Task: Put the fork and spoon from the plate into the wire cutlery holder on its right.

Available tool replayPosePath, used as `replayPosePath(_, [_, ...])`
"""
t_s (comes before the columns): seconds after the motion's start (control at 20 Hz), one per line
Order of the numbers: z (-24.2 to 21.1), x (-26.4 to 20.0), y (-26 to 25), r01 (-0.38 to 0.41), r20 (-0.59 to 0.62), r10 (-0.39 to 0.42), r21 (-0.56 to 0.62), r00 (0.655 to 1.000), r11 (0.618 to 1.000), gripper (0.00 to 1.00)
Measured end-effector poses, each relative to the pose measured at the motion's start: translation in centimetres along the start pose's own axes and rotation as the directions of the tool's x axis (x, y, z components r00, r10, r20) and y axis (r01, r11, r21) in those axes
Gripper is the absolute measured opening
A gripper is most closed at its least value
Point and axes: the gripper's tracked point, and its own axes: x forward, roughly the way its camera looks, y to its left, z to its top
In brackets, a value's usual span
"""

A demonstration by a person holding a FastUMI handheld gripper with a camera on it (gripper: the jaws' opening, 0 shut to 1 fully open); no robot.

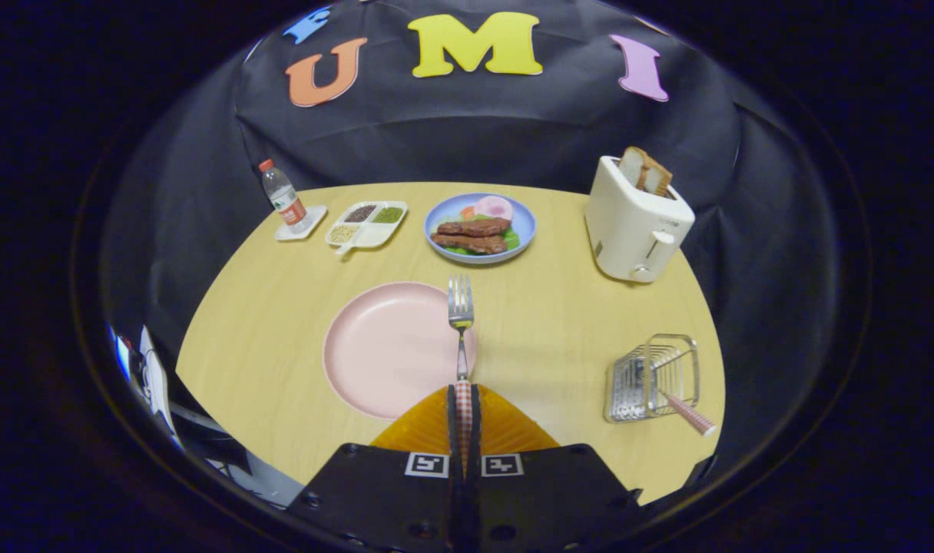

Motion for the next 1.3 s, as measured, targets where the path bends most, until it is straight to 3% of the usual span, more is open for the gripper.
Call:
replayPosePath(0.3, [-0.4, -4.4, -10.5, 0.064, -0.097, -0.063, 0.007, 0.993, 0.998, 0.01])
replayPosePath(0.7, [-2.5, -6.5, -16.6, 0.048, -0.309, -0.019, 0.088, 0.951, 0.995, 0.01])
replayPosePath(1.0, [-3.8, -5.6, -18.2, 0.060, -0.512, 0.041, 0.179, 0.858, 0.982, 0.01])
replayPosePath(1.3, [-2.4, -4.9, -18.8, 0.077, -0.649, 0.027, 0.131, 0.760, 0.988, 0.01])
